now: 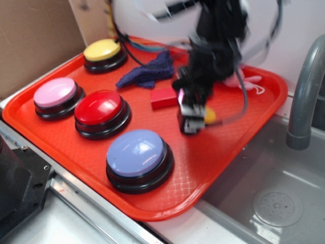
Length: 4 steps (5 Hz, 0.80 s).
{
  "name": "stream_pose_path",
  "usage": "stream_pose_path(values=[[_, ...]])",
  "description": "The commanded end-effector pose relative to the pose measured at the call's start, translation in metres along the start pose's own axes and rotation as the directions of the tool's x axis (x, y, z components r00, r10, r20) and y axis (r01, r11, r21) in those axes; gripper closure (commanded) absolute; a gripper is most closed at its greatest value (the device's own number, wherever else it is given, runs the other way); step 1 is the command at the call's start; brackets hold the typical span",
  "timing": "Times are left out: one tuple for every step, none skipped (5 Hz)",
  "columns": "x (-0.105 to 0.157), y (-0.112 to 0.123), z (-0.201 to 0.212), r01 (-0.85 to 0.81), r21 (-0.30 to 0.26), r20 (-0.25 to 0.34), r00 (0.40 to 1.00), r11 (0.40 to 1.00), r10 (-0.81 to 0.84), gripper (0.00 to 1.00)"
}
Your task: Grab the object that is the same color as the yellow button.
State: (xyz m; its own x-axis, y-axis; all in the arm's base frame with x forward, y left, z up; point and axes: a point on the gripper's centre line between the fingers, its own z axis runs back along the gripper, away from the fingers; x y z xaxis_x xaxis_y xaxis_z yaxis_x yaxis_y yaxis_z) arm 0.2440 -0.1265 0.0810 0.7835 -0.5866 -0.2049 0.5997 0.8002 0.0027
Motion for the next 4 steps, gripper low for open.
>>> stream_pose_path(values=[[-0.085,0.012,0.098,-0.461,-0.024,0.166,0.873,0.887,0.458,1.0],[-0.12,0.013,0.121,-0.661,-0.061,0.168,0.731,0.747,0.661,1.0],[-0.136,0.011,0.128,-0.738,-0.046,0.195,0.654,0.673,0.731,1.0],[-0.142,0.014,0.122,-0.686,0.005,0.195,0.714,0.728,0.672,1.0]])
